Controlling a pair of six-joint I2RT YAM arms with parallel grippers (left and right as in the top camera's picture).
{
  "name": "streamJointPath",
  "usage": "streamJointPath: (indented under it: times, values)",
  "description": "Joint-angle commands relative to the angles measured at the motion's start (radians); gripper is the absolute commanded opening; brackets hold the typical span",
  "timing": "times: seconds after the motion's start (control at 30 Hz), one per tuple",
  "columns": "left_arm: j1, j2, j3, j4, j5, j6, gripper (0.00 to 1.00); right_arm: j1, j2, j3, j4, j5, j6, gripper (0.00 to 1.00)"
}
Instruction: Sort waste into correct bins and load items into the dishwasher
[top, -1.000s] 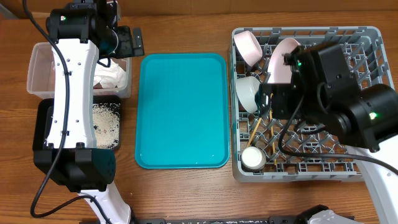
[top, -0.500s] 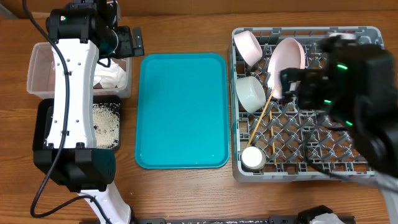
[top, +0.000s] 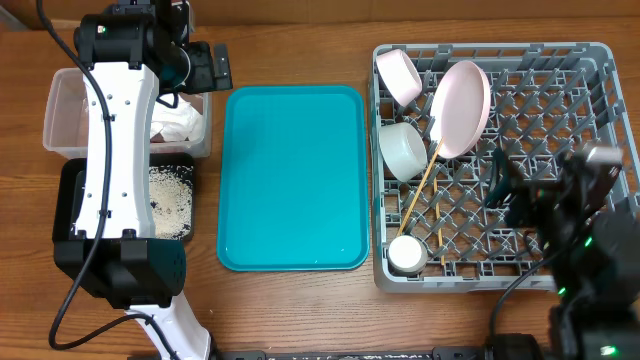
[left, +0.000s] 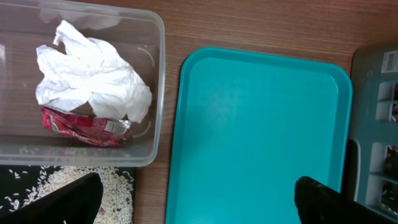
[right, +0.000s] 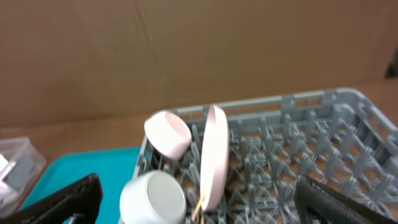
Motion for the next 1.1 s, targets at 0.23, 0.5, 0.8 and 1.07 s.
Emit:
streamJointPath:
  times: [0.23, 0.5, 0.8, 1.07]
  values:
    - [-0.002, -0.002, 0.013, 0.003, 0.003, -0.003, 1.0, -0.017, -0.395, -0.579, 0.423, -0.092, -0.007, 1.0]
    - [-0.002, -0.002, 0.013, 0.003, 0.003, -0.003, 1.0, -0.017, -0.552, -0.752, 0.464, -0.101, -0.008, 1.0]
    - [-0.002, -0.002, 0.013, 0.003, 0.003, -0.003, 1.0, -0.017, -0.596, -0.805, 0.449, -0.097, -0.008, 1.0]
    - [-0.002, -0.002, 0.013, 0.003, 0.003, -0.003, 1.0, -0.017, -0.596, -0.805, 0.45, -0.1, 0.0, 1.0]
